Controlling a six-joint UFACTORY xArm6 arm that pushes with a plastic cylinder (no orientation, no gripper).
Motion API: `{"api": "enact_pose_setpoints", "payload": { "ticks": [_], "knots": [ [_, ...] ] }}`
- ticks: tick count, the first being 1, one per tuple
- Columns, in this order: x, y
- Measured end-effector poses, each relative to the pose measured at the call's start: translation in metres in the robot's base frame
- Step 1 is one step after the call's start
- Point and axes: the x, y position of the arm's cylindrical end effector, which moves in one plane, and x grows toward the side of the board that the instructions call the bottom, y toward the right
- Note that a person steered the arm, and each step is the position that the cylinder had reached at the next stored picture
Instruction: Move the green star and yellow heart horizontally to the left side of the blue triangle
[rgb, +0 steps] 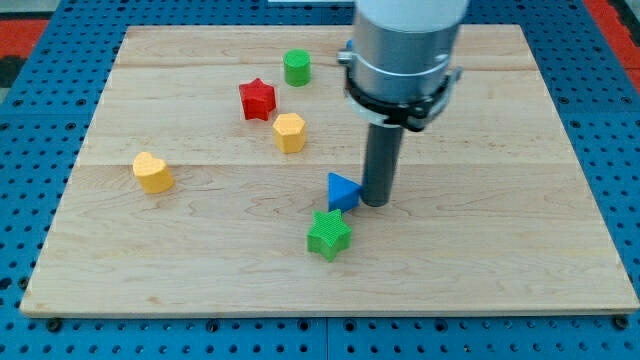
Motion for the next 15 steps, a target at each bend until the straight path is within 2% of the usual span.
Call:
{"api": "enact_pose_setpoints", "payload": {
  "ticks": [1, 2, 3, 4, 5, 7, 8, 9, 10, 11, 12, 13, 14, 15],
  "knots": [
    [0.028, 0.019],
    [0.061, -0.015],
    [0.056, -0.079],
    [0.085, -0.085],
    [0.081, -0.109],
    [0.034, -0.121],
    [0.021, -0.107],
    [-0.019, -0.108],
    [-0.06, -0.142],
    [-0.056, -0.241],
    [-0.032, -0.276],
    [-0.049, -0.234],
    [-0.091, -0.239],
    [-0.139, -0.277]
  ]
}}
